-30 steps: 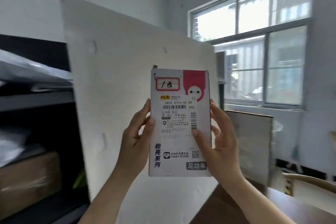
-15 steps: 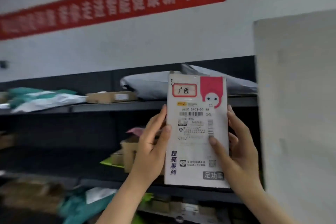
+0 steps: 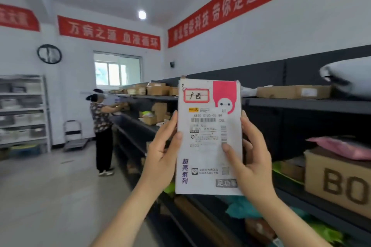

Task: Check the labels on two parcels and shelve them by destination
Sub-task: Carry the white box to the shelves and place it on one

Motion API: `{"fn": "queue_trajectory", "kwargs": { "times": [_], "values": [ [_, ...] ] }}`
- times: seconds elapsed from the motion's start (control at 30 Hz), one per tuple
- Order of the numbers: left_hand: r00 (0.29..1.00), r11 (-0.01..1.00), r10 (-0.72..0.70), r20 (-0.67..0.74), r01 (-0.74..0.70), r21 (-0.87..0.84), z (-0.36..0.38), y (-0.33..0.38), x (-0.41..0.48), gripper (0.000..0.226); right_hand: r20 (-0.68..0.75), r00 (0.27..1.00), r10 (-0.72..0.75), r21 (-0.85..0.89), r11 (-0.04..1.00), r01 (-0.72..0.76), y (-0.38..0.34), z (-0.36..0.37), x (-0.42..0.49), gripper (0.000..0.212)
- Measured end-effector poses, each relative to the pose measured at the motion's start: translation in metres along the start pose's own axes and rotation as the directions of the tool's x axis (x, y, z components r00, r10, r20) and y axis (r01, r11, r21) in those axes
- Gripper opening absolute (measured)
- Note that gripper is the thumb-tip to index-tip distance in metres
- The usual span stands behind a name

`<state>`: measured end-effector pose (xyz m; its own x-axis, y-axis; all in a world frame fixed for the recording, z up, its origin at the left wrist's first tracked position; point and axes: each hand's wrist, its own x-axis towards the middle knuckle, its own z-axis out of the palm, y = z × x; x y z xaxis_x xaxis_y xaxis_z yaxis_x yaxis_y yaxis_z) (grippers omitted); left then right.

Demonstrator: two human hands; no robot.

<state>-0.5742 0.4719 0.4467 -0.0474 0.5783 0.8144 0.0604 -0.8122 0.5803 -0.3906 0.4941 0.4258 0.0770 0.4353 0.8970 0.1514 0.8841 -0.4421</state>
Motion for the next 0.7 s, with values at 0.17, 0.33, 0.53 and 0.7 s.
{"fn": "queue_trajectory", "kwargs": {
  "times": [0.17, 0.33, 0.53, 0.7],
  "values": [
    [0.995, 0.991, 0.047, -0.093, -0.035, 0.129, -0.072, -0.012, 0.002, 0.04, 0.074, 0.997, -0.01, 0.133, 0.991, 0.0, 0.009, 0.079, 0.005, 0.058],
    [0.984, 0.973, 0.045, -0.173, -0.004, 0.23, -0.119, -0.011, -0.002, 0.044, 0.133, 0.991, -0.013, 0.258, 0.966, -0.022, 0.012, 0.132, 0.008, 0.06],
    [0.962, 0.955, 0.067, -0.263, 0.015, 0.297, -0.123, 0.0, -0.004, 0.041, 0.193, 0.981, -0.008, 0.375, 0.925, -0.066, 0.025, 0.156, 0.016, 0.068],
    [0.939, 0.925, 0.109, -0.327, 0.025, 0.38, -0.106, 0.002, -0.007, 0.037, 0.249, 0.968, -0.039, 0.455, 0.887, -0.081, 0.042, 0.152, 0.027, 0.068]
  ]
}}
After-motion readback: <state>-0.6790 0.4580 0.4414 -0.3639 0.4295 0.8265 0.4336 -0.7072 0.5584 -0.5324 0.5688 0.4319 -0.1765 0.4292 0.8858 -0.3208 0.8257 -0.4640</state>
